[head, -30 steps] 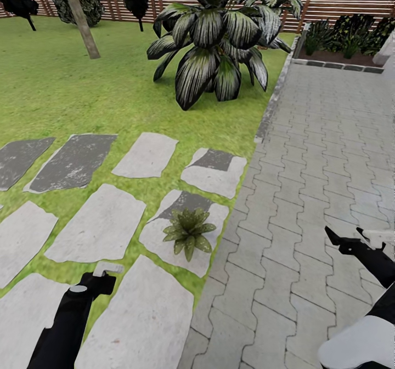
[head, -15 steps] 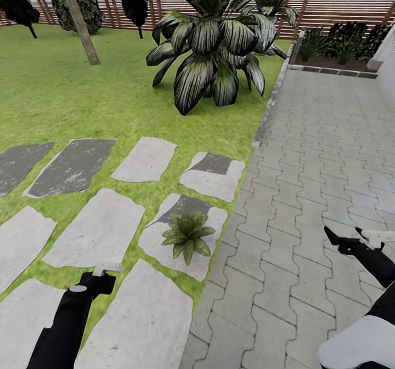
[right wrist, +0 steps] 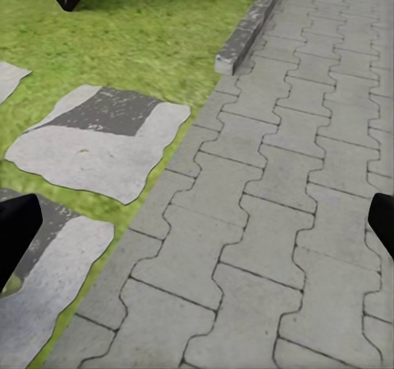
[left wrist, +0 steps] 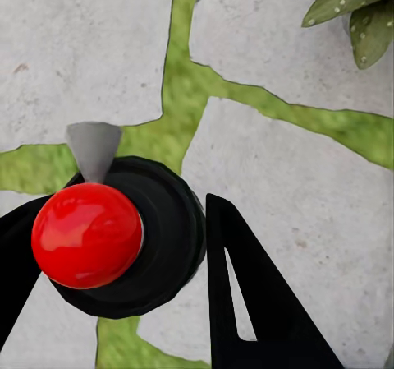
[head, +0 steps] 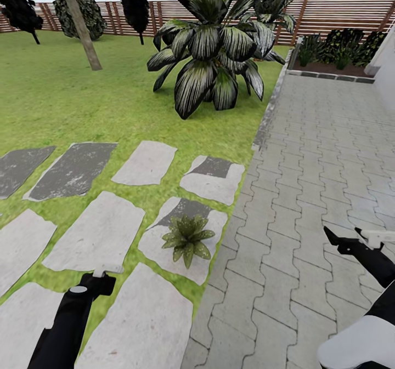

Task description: Pick up the pesticide atomizer in the garden and spray insectifuge to fully cover both potted plants in the garden.

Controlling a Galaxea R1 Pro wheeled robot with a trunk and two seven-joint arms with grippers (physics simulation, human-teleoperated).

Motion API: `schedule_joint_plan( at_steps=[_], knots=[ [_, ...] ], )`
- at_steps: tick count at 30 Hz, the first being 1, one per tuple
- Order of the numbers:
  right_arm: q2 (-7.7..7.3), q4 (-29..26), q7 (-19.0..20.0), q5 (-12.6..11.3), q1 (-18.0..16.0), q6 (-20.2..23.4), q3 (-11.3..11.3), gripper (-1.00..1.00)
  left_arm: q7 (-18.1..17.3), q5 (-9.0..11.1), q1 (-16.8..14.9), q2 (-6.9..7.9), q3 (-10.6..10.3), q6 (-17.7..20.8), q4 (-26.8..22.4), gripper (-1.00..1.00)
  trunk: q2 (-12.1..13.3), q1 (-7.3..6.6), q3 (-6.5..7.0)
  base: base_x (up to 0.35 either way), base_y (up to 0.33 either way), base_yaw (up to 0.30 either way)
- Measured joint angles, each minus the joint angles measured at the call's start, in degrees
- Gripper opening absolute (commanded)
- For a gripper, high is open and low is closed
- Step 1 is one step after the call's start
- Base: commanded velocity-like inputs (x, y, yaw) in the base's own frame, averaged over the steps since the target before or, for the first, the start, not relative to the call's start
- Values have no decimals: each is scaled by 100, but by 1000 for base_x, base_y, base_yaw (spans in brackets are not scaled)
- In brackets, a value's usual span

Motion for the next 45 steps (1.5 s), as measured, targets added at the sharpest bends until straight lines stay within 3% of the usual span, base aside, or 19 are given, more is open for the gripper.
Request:
schedule_joint_plan(
  at_steps=[5, 9, 10, 12, 14, 17, 18, 19, 20, 24, 28, 31, 35, 45],
  knots=[
    [0, -1, 0, -2, 2, 0, -4, 100, 15, 2, 19, -1, 0, -4, 94, -100, 0, 0, 4, 0, 0, 0],
    [0, 35, -26, -19, 3, -7, -14, 100, 33, 2, 213, -1, 2, -82, 392, -100, 0, 0, 4, 0, 0, 0],
    [0, 95, -40, -22, 3, -21, -14, 100, 33, 3, 268, 0, 4, -110, 479, -100, 0, 0, 3, 0, 0, 0],
    [0, 723, -64, -23, 3, -56, -12, 100, 37, 5, 354, 0, 33, -303, 780, -100, 0, 0, 4, 0, 0, 0],
    [-34, 1632, -84, -24, 5, -84, -27, 100, 35, -15, 379, 9, 450, -689, 1149, -100, 0, 1, 3, 0, 0, 0],
    [-60, 2112, -294, -32, 12, -99, -94, 100, 31, -28, 388, 34, 1316, -1418, 1764, -100, 0, 0, 3, 0, 0, 0],
    [-60, 2182, -654, -32, 17, -101, -120, 100, 26, -33, 389, 43, 1592, -1621, 1970, -100, 0, 0, 3, 0, 0, 0],
    [-60, 2235, -992, -33, 19, -103, -129, 100, 24, -26, 391, 46, 1705, -1704, 2066, -100, 0, 0, 4, 0, 0, 0],
    [-60, 2402, -1577, -27, 21, -106, -134, 100, 23, -27, 391, 46, 1799, -1774, 2146, -100, 0, 0, 4, 0, 0, 0],
    [-67, 3129, -2979, -17, 22, -110, -128, 100, 29, -25, 391, 45, 1916, -1847, 2228, -100, 0, 0, 4, 0, 0, 0],
    [-69, 3710, -3625, -16, 23, -139, -117, 100, 91, -27, 391, 54, 1943, -1857, 2446, -100, 0, 0, 3, 0, 0, 0],
    [-96, 4392, -4117, 63, 26, -343, -110, 100, 552, -21, 391, 61, 1942, -1875, 2764, -100, 0, 0, 3, 0, 0, 0],
    [-174, 5158, -4308, 598, 289, -448, -108, 100, 1229, -14, 391, 63, 1939, -2083, 3454, -100, 0, 0, 3, 0, 0, 0],
    [-121, 5278, -4319, 701, 381, -457, -101, 100, 1314, -15, 389, 61, 1928, -2166, 3777, -100, 0, 0, 3, 0, 0, 0]
  ],
)
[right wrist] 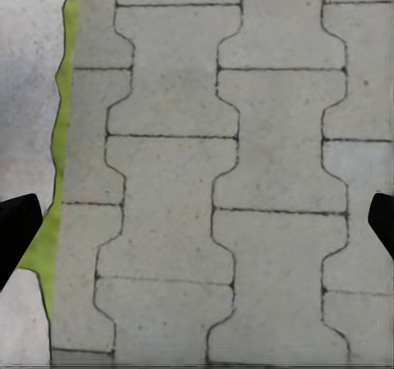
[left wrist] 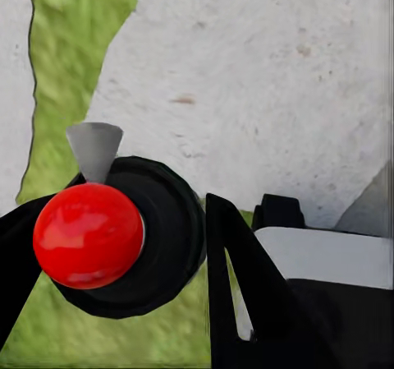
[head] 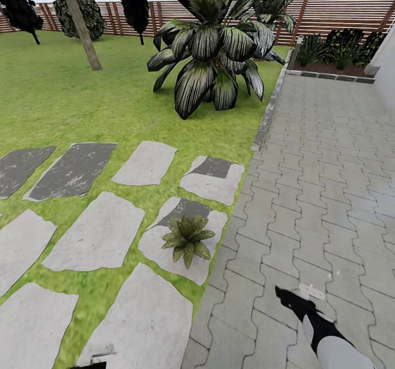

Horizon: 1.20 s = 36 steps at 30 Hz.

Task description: Pick up the pesticide atomizer in the garden and spray insectifuge to fully cover both potted plants in the garden.

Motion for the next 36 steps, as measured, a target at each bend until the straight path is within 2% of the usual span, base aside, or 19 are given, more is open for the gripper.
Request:
schedule_joint_plan(
  at_steps=[9, 16, 36],
  knots=[
    [10, 174, 1, 1, 68, -1, 1, 100, -4, -1, -1, 9, 3, -6, 582, -100, 0, 0, 0, 0, 0, 0],
    [19, 1113, 8, 2, 66, -9, 6, 100, -5, -1, -2, 10, 3, -8, 739, -100, 0, 0, 0, 0, 0, 0],
    [19, 1190, 8, -3, 66, -9, 4, 100, -5, 0, -2, 10, 2, -6, 739, -100, 0, 0, 0, 0, 0, 0]
  ],
)
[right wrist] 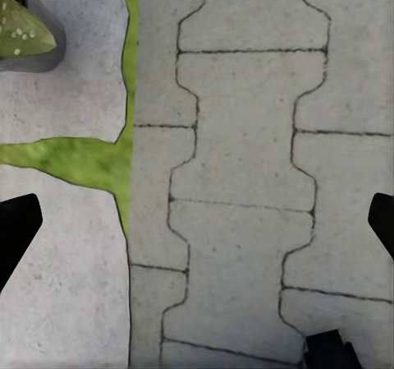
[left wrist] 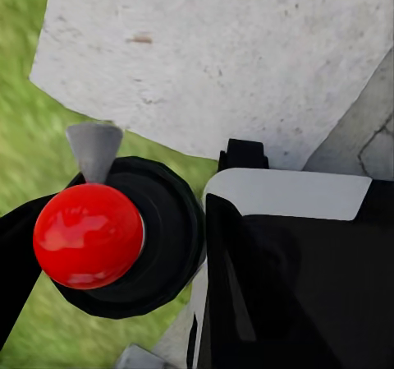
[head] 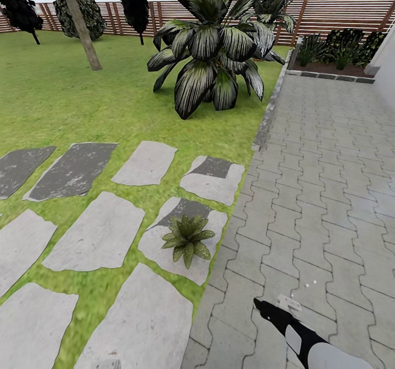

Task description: Pick up the pesticide atomizer in the garden and spray insectifuge to fully cover both potted plants in the garden.

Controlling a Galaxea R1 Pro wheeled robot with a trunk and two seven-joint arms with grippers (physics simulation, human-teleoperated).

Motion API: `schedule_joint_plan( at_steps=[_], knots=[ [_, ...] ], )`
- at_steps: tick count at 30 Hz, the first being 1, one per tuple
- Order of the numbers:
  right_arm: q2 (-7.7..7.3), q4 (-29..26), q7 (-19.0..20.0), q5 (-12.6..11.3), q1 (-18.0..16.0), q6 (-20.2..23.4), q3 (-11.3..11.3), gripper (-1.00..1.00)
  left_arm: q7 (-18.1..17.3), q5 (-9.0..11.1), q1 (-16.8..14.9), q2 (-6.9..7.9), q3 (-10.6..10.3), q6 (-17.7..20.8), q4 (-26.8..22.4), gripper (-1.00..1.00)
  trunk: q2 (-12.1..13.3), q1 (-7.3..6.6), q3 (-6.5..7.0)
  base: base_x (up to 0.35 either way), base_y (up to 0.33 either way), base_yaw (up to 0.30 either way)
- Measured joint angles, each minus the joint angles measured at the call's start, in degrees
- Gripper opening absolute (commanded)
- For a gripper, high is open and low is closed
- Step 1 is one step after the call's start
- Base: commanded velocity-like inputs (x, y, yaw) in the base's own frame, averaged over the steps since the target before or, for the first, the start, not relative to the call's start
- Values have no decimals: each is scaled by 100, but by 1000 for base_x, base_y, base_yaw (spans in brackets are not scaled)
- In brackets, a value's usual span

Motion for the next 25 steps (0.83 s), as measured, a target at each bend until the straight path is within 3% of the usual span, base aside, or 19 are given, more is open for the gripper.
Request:
schedule_joint_plan(
  at_steps=[25],
  knots=[
    [-2, -3, 0, 0, 0, 0, 0, 100, 0, 0, 0, 0, 0, -1, 2, -100, 0, 0, 0, 0, 0, 0]
  ],
)
